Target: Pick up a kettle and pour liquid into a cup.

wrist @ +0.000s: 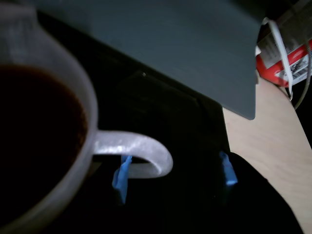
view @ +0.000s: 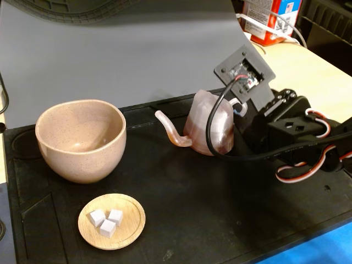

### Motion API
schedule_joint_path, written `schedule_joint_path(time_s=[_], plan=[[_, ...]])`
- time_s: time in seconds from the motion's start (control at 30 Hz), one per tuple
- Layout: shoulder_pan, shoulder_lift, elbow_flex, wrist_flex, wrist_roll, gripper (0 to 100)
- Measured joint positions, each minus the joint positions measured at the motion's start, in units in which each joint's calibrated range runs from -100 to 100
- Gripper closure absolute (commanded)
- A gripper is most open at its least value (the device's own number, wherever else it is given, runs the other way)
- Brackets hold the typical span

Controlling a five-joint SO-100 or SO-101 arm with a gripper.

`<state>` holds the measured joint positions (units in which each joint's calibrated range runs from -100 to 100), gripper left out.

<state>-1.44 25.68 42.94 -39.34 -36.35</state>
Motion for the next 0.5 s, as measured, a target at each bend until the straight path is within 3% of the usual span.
schedule_joint_path(time_s=[0.5], plan=[[0.45,0.68,-3.41,0.00,1.52,78]])
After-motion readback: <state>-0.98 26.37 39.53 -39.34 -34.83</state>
